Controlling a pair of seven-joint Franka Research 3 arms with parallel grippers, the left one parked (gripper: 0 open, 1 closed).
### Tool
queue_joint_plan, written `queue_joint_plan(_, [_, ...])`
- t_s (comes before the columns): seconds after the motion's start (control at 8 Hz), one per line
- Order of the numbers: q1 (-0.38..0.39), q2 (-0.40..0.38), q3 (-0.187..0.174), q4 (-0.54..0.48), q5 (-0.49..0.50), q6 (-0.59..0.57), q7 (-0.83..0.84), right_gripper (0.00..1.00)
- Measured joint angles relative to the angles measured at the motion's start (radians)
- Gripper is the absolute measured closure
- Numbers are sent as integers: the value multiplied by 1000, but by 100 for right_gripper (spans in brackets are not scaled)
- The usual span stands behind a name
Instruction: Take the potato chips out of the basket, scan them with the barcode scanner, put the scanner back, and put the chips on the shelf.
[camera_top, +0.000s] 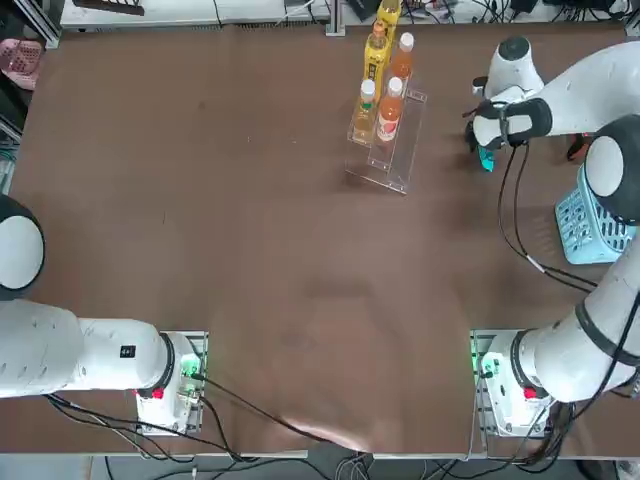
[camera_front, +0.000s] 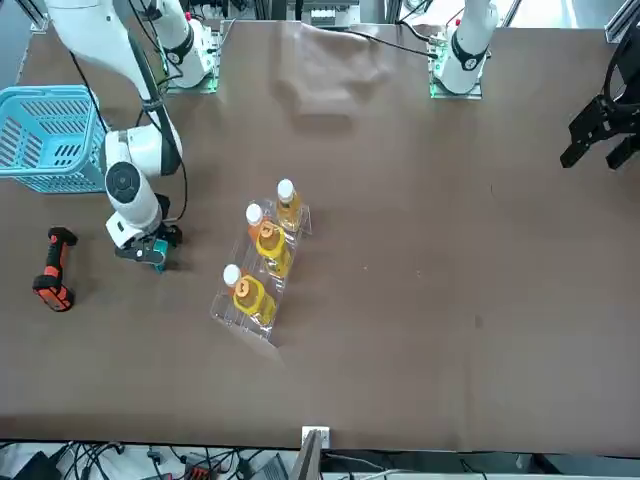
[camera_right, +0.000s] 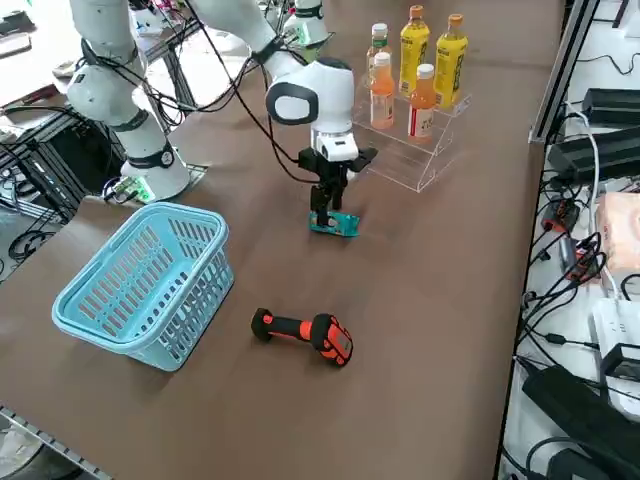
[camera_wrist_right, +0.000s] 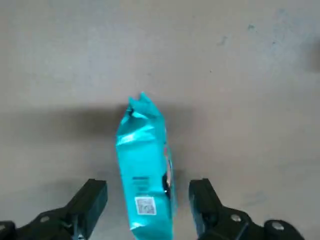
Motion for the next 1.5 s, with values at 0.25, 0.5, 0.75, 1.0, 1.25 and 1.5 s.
queue_joint_plan(0.25, [-2,15,0,-1,0,2,0,4])
queue_joint_plan(0.5, [-4,25,0,-1,0,2,0,19])
queue_joint_plan(0.75, [-4,27,2,0,0,3,0,48])
queue_joint_plan(1.0, [5,15,8,19,0,-48,27,70])
queue_joint_plan(1.25, [50,0,21,100,1,-207,98,70])
queue_joint_plan(1.5, [117,-25,29,178,82,-310,150,71])
